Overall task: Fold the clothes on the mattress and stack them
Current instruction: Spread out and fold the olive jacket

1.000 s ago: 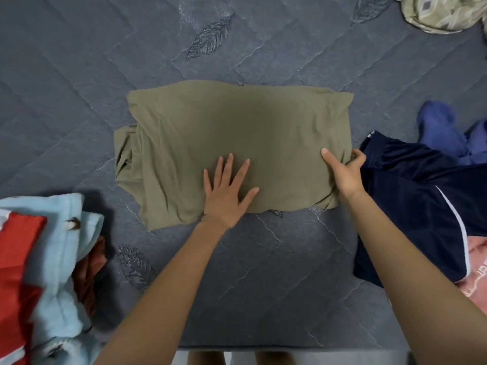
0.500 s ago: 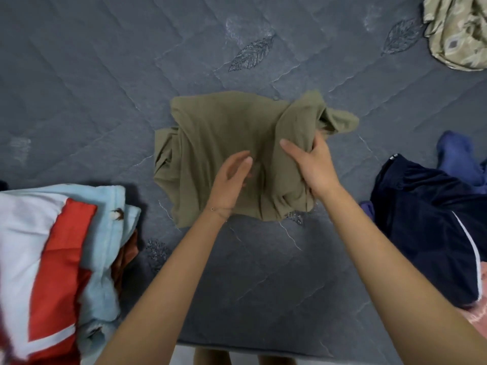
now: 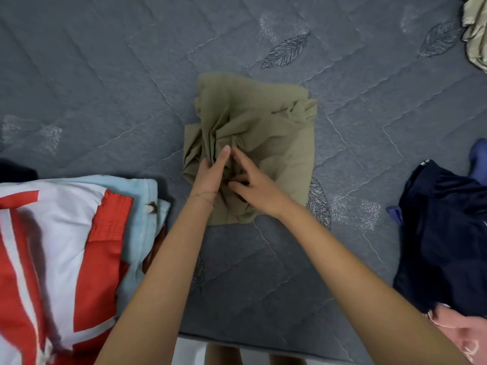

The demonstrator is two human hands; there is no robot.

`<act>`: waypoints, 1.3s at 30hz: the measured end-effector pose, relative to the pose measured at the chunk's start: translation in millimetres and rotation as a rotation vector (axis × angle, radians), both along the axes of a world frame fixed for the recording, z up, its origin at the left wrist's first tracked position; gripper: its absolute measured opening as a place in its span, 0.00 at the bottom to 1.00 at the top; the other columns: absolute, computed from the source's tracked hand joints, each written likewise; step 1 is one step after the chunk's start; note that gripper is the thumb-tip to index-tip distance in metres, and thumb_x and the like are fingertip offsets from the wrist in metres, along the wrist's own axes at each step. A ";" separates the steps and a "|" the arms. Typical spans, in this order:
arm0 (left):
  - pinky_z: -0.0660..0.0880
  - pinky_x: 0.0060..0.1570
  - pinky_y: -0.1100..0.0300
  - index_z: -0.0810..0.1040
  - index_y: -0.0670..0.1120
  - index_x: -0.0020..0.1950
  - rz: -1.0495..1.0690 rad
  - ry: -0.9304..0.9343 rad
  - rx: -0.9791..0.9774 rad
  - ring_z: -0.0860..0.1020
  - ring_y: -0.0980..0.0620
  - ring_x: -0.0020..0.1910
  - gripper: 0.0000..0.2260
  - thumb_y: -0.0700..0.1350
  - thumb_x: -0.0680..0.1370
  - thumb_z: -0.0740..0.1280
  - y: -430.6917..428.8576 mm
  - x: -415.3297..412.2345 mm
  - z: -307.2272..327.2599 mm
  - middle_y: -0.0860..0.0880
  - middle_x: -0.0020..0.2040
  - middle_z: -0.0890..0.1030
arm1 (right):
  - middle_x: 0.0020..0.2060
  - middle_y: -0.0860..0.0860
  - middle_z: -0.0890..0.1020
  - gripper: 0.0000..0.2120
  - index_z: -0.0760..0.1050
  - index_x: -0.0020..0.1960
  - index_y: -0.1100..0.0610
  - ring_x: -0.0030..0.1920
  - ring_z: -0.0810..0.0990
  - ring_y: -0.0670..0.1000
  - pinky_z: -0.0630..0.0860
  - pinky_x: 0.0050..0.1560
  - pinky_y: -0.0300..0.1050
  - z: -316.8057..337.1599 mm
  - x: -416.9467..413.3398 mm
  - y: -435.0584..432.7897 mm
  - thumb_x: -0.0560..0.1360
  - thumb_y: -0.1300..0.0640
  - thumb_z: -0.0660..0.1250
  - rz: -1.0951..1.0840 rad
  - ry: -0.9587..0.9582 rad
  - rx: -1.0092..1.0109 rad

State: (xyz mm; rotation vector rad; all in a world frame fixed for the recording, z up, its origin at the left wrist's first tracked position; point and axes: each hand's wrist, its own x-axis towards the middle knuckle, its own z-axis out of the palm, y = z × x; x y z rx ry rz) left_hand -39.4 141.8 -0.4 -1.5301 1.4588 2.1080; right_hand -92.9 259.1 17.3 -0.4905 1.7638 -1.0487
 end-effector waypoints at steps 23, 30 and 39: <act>0.43 0.73 0.42 0.55 0.53 0.79 -0.462 -0.119 -1.131 0.48 0.39 0.78 0.33 0.62 0.78 0.62 4.8 44.1 -36.1 0.39 0.79 0.51 | 0.80 0.53 0.45 0.50 0.46 0.80 0.48 0.79 0.45 0.54 0.46 0.77 0.54 -44.7 -53.7 34.4 0.70 0.38 0.73 -0.439 0.506 0.403; 0.39 0.73 0.36 0.45 0.59 0.79 -0.924 -0.211 -1.098 0.38 0.44 0.78 0.41 0.72 0.72 0.58 7.9 56.7 -73.0 0.46 0.80 0.41 | 0.70 0.48 0.70 0.47 0.49 0.79 0.56 0.68 0.71 0.47 0.67 0.72 0.46 -57.6 -69.1 29.4 0.72 0.45 0.74 -0.752 -0.019 0.234; 0.55 0.75 0.45 0.51 0.40 0.78 0.013 -0.163 -0.625 0.58 0.42 0.75 0.46 0.60 0.73 0.71 -0.5 46.8 -59.6 0.41 0.77 0.60 | 0.60 0.48 0.80 0.31 0.69 0.67 0.54 0.60 0.79 0.47 0.74 0.65 0.46 -58.3 -72.8 23.4 0.70 0.46 0.77 -0.752 -0.059 0.155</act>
